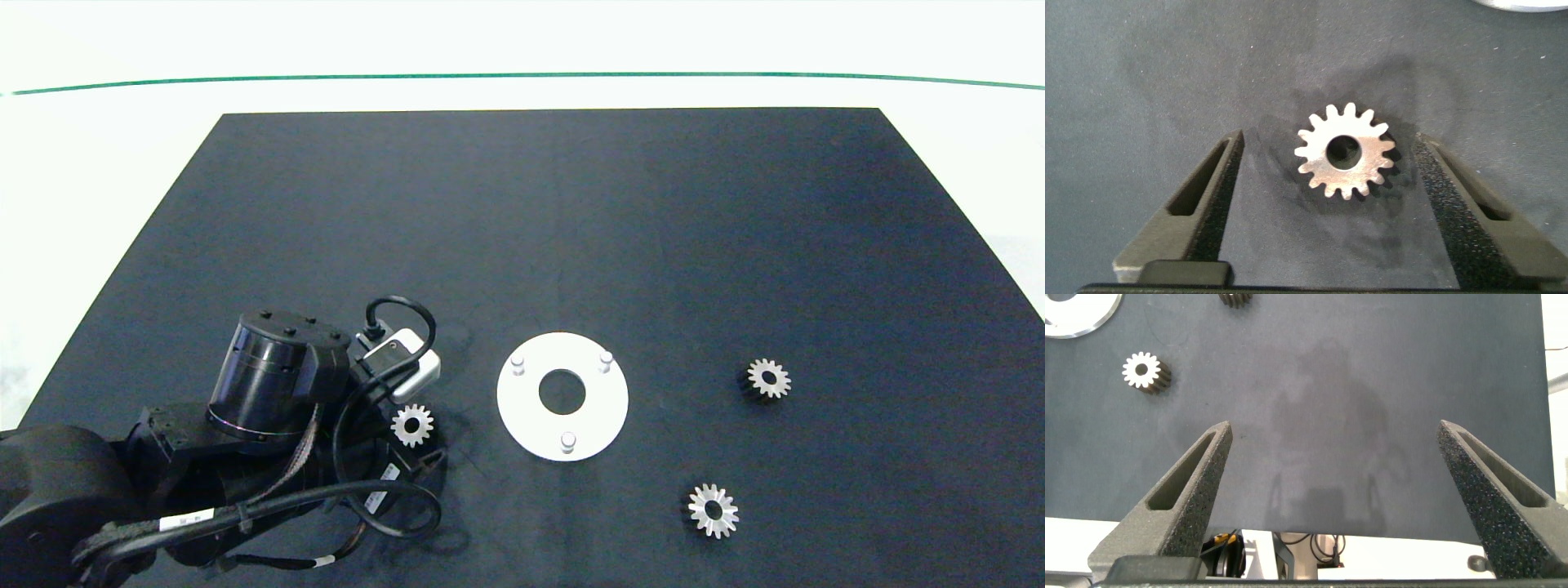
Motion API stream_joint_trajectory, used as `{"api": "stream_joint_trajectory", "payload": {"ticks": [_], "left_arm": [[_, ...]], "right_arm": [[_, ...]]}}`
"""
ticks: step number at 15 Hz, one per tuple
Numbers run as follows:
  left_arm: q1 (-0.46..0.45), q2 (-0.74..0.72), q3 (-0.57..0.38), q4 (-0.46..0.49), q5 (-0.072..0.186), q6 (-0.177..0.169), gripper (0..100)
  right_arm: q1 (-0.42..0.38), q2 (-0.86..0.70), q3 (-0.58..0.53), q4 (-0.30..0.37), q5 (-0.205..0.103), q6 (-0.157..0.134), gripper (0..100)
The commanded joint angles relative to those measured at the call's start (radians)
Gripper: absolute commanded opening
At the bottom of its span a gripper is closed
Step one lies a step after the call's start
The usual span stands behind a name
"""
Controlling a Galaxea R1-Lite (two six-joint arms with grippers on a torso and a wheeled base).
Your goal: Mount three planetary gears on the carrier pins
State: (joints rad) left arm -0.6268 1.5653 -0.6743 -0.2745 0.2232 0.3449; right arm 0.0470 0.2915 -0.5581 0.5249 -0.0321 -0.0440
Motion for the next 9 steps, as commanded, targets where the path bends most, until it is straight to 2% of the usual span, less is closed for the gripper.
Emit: {"api": "stream_joint_trajectory", "payload": {"ticks": [1, 9], "left_arm": [[0.001, 0.004, 0.002, -0.002, 0.001, 0.002, 77], [-0.005, 0.005, 0.005, -0.002, 0.001, 0.002, 61]], "right_arm": [[0.001, 0.0, 0.0, 0.003, 0.0, 0.0, 100], [0.001, 0.0, -0.002, 0.001, -0.002, 0.0, 100]]}}
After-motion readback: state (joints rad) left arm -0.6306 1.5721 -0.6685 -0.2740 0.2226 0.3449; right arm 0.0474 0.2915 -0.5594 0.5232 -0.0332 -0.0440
